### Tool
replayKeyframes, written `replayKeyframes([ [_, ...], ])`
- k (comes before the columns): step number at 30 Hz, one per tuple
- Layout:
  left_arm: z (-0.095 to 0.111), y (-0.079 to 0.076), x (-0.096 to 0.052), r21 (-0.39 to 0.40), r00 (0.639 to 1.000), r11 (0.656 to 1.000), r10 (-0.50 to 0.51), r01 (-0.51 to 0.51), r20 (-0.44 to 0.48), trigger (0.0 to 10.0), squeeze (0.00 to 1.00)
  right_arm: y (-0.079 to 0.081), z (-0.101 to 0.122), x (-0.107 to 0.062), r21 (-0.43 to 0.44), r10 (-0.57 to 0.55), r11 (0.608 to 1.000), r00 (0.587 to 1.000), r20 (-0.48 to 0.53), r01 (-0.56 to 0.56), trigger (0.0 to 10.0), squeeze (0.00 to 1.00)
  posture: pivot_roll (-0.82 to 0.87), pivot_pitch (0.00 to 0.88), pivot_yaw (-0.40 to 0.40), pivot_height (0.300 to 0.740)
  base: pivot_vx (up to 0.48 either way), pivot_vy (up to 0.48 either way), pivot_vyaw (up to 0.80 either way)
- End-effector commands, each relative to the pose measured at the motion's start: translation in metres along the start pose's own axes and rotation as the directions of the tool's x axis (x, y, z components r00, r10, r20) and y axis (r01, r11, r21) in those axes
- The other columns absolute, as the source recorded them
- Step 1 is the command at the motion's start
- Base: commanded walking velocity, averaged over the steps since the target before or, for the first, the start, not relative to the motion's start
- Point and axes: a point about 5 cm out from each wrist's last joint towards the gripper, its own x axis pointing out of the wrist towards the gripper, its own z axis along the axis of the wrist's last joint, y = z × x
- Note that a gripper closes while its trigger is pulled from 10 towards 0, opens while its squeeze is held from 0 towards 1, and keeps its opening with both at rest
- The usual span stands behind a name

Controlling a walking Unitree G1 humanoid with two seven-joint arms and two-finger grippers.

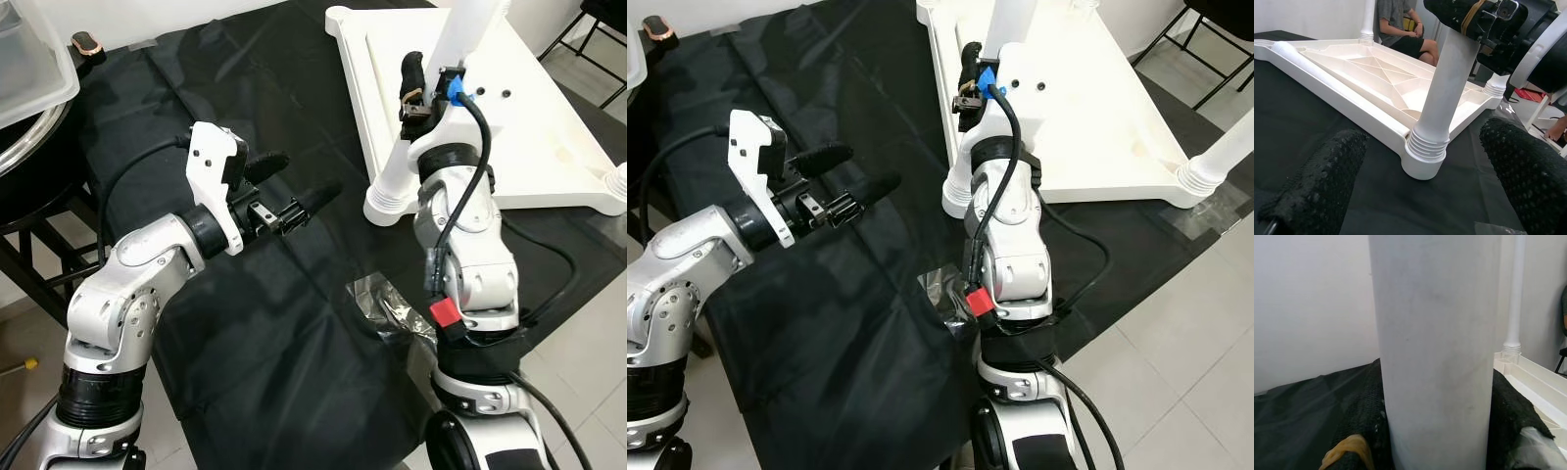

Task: Building children table

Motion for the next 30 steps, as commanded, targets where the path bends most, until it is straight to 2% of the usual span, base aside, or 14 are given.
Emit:
replayKeyframes([
  [1, -0.0026, -0.008, -0.0004, -0.015, 1.0, 0.999, -0.029, 0.029, -0.004, 10.0, 0.0, -0.0151, -0.0582, -0.0132, -0.019, -0.097, 0.995, 0.951, -0.295, 0.096, 2.7, 0.0, 0.04, 0.334, -0.009, 0.74, 0.0, 0.0, 0.0],
  [2, -0.0025, -0.0086, -0.0001, -0.018, 1.0, 0.999, -0.03, 0.03, -0.003, 10.0, 0.0, -0.0141, -0.0577, -0.014, -0.026, -0.09, 0.996, 0.95, -0.298, 0.086, 10.0, 0.0, 0.04, 0.334, -0.009, 0.74, 0.0, 0.0, 0.0],
  [11, -0.0031, -0.0123, 0.0019, -0.022, 0.999, 0.999, -0.04, 0.039, -0.006, 10.0, 0.0, -0.0133, -0.0533, -0.0155, -0.039, -0.046, 0.999, 0.957, -0.287, 0.036, 10.0, 0.0, 0.04, 0.333, -0.006, 0.74, 0.0, 0.0, 0.0],
  [24, -0.0027, -0.0157, 0.0039, -0.023, 0.998, 0.998, -0.056, 0.055, -0.007, 10.0, 0.0, -0.0181, -0.05, -0.0129, -0.043, -0.062, 0.998, 0.959, -0.277, 0.052, 10.0, 0.0, 0.04, 0.331, -0.006, 0.74, 0.0, 0.0, 0.0],
  [25, -0.0027, -0.0159, 0.004, -0.023, 0.998, 0.998, -0.057, 0.057, -0.008, 10.0, 0.0, -0.018, -0.0498, -0.0127, -0.041, -0.062, 0.998, 0.959, -0.276, 0.053, 10.0, 0.04, 0.04, 0.33, -0.006, 0.74, 0.0, 0.0, 0.0],
  [26, -0.0027, -0.016, 0.004, -0.023, 0.998, 0.998, -0.058, 0.057, -0.009, 10.0, 0.0, -0.018, -0.0497, -0.0126, -0.04, -0.062, 0.998, 0.959, -0.275, 0.053, 10.0, 0.42, 0.04, 0.33, -0.006, 0.74, 0.0, 0.0, 0.0],
  [27, -0.0027, -0.016, 0.004, -0.023, 0.998, 0.998, -0.058, 0.057, -0.009, 10.0, 0.0, -0.018, -0.0497, -0.0126, -0.04, -0.062, 0.998, 0.959, -0.275, 0.053, 10.0, 0.42, 0.04, 0.33, -0.006, 0.74, 0.0, 0.0, 0.0],
  [28, -0.0028, -0.0163, 0.0038, -0.023, 0.998, 0.998, -0.059, 0.059, -0.01, 10.0, 0.0, -0.0179, -0.0491, -0.0123, -0.037, -0.066, 0.998, 0.96, -0.272, 0.058, 10.0, 1.0, 0.04, 0.33, -0.006, 0.74, 0.0, 0.0, 0.0],
  [30, -0.003, -0.0164, 0.0036, -0.023, 0.998, 0.998, -0.061, 0.06, -0.011, 10.0, 0.0, -0.0179, -0.0487, -0.0121, -0.034, -0.068, 0.998, 0.961, -0.27, 0.061, 10.0, 1.0, 0.04, 0.33, -0.006, 0.74, 0.0, 0.0, 0.0],
])
